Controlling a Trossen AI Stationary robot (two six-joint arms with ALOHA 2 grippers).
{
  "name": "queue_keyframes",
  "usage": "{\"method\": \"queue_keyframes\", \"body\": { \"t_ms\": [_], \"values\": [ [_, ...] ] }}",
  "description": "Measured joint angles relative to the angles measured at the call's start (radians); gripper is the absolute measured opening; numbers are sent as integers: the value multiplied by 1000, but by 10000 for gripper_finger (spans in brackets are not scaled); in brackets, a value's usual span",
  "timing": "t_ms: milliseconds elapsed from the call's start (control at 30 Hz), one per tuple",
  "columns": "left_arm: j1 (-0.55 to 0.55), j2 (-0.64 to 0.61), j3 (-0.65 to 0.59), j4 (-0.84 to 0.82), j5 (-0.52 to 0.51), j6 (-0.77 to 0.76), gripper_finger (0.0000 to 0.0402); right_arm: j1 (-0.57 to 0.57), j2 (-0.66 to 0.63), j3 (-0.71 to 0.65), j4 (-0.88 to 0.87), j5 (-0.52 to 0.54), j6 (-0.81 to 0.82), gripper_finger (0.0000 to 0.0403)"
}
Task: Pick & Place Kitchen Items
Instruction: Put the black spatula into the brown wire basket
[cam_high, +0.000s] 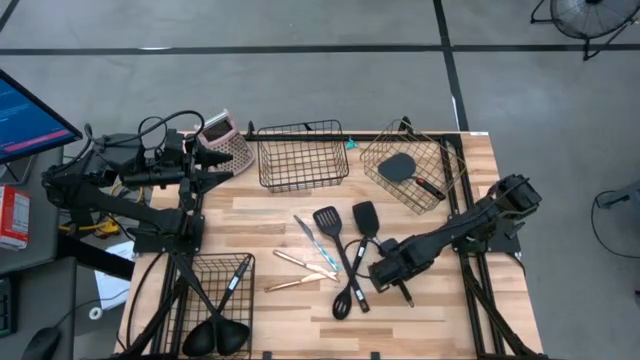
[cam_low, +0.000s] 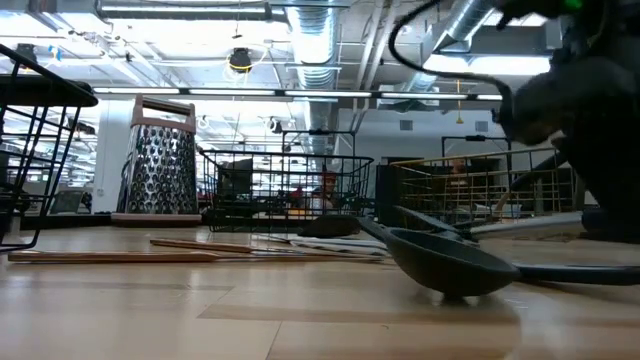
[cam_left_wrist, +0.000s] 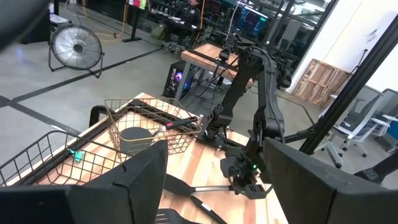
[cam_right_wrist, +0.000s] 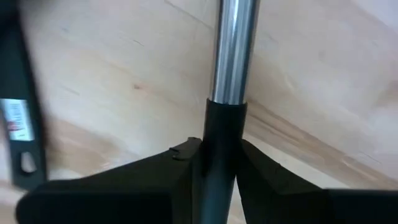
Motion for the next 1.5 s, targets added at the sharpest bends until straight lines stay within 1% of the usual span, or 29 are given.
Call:
{"method": "queue_keyframes", "body": {
  "t_ms": [233,533,700,833,933,1033,1233,1367,1500],
  "values": [
    [0,0,0,0,3,3,250,0,-112,1,-2,15,-4,68],
    [0,0,0,0,3,3,250,-1,-294,8,-9,105,-29,68],
    [0,0,0,0,3,3,250,-14,-380,51,-10,162,-99,68],
    [0,0,0,0,2,3,250,-49,-430,108,-28,215,-174,67],
    [0,0,0,0,-2,3,250,-92,-455,164,-84,249,-233,67],
    [0,0,0,0,-2,3,250,-152,-467,228,-180,263,-301,67],
    [0,0,0,0,-2,3,250,-320,-459,348,-480,271,-426,67],
    [0,0,0,0,-2,3,250,-444,-459,385,-603,264,-517,67],
    [0,0,0,0,-1,3,250,-578,-458,392,-704,222,-612,67]
  ]
}}
